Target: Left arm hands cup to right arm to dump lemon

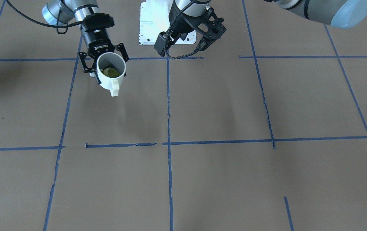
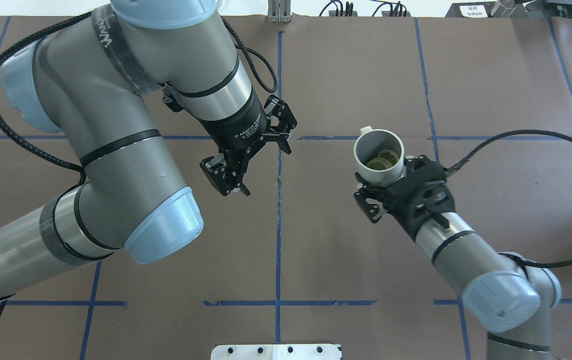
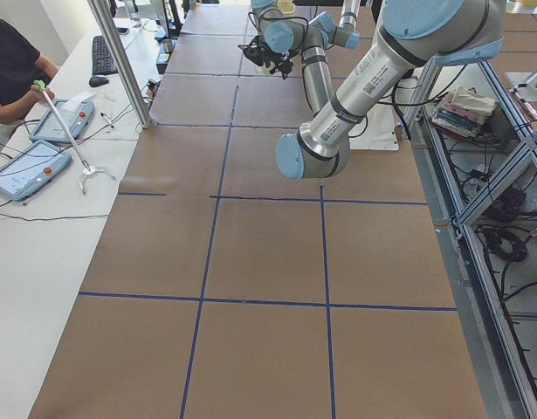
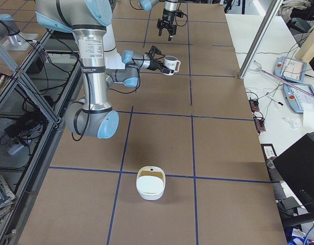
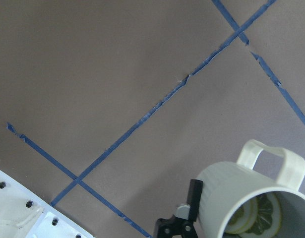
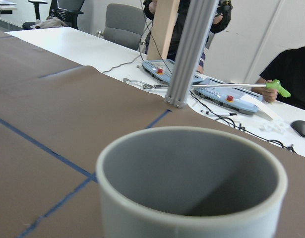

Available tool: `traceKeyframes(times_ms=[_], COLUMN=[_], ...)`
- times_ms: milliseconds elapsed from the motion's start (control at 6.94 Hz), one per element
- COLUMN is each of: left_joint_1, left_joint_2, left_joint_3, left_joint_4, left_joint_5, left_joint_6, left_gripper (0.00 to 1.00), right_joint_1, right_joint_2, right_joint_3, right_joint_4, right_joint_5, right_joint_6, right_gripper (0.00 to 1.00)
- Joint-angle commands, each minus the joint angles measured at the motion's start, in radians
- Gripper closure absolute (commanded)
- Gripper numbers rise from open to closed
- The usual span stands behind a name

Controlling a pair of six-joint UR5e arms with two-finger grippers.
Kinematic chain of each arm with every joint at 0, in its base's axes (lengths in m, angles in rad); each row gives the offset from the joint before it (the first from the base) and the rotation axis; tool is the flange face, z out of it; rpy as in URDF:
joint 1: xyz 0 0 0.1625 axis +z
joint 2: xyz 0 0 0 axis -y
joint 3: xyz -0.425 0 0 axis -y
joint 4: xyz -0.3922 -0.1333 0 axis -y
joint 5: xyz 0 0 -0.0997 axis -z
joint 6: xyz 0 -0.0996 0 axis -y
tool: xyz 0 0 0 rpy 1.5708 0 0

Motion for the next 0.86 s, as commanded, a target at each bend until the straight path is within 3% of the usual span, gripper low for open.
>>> traceKeyframes(times_ms=[0,144,288,576,721], left_joint_1=[0.001,0.001,0.001,0.003,0.003], left_joint_2=[0.011,0.012,0.014,0.014,0.012], left_joint_3=[-0.001,-0.001,-0.001,-0.001,-0.001], left_joint_4=[0.001,0.001,0.001,0.001,0.001], left_joint_5=[0.0,0.0,0.002,0.009,0.01], left_joint_6=[0.0,0.0,-0.001,0.0,-0.001], left_gripper=[0.0,0.0,0.0,0.0,0.0], right_joint_1=[0.016,0.025,0.041,0.075,0.075], right_joint_2=[-0.273,-0.375,-0.474,-0.478,-0.48], right_joint_3=[0.019,0.0,-0.106,-0.448,-0.514], right_joint_4=[0.243,0.399,0.625,1.055,1.129], right_joint_5=[-0.005,-0.006,-0.005,0.006,0.008], right_joint_6=[0.202,0.226,0.275,0.294,0.371], right_gripper=[0.73,0.8,0.84,0.89,0.89])
